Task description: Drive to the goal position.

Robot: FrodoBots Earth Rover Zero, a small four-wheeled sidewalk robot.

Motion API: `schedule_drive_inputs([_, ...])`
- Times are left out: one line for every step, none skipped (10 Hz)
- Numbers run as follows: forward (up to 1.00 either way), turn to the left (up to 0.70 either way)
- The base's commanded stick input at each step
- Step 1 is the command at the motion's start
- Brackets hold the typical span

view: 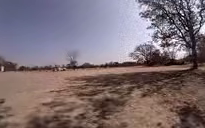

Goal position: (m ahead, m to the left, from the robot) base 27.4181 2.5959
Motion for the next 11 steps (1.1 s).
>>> schedule_drive_inputs([1.00, 0.00])
schedule_drive_inputs([1.00, 0.00])
schedule_drive_inputs([1.00, 0.00])
schedule_drive_inputs([1.00, 0.00])
schedule_drive_inputs([1.00, 0.00])
schedule_drive_inputs([1.00, 0.00])
schedule_drive_inputs([1.00, 0.00])
schedule_drive_inputs([1.00, 0.00])
schedule_drive_inputs([1.00, 0.00])
schedule_drive_inputs([1.00, 0.00])
schedule_drive_inputs([1.00, 0.00])
